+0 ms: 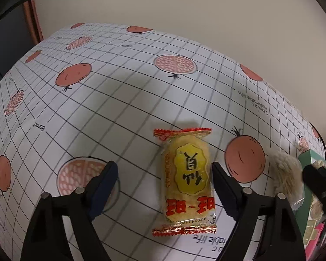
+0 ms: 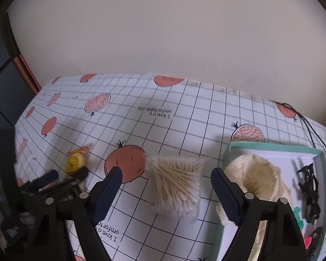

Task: Organize objects
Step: 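Grasp the yellow snack packet with left tool while right tool grasps the cotton swab bag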

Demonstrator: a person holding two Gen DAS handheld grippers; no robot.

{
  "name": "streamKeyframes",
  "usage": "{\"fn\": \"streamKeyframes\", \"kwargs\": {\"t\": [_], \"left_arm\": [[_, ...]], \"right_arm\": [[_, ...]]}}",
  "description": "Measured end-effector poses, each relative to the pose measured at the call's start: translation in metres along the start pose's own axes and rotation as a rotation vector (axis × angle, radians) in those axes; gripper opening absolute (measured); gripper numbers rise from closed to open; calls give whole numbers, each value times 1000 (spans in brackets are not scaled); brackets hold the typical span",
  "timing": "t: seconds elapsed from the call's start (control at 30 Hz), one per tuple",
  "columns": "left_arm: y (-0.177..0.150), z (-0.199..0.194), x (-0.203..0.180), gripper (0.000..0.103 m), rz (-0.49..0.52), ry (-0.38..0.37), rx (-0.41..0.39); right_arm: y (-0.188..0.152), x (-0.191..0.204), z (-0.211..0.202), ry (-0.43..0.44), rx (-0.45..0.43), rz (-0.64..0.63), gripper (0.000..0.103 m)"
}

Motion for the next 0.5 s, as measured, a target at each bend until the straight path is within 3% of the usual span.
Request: {"fn": "streamKeyframes", "kwargs": {"t": [0.33,0.5], "left_arm": [[1,-1,3,61,4,5,5],[2,-2,0,45,8,-3,6]], "right_arm": [[-16,-10,25,-73,76,-7,82],[-21,-11,33,-90,94,-10,77]]}}
Point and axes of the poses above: each gripper's, at about its wrist camera, not at the fingertips, and z roughly the way its jaws point, x to its left, y to its top, the point moved 9 cm from there along z, roughly the way its jaws point, and after that the axes turned 7 degrees about y, right-handed, at the moved point
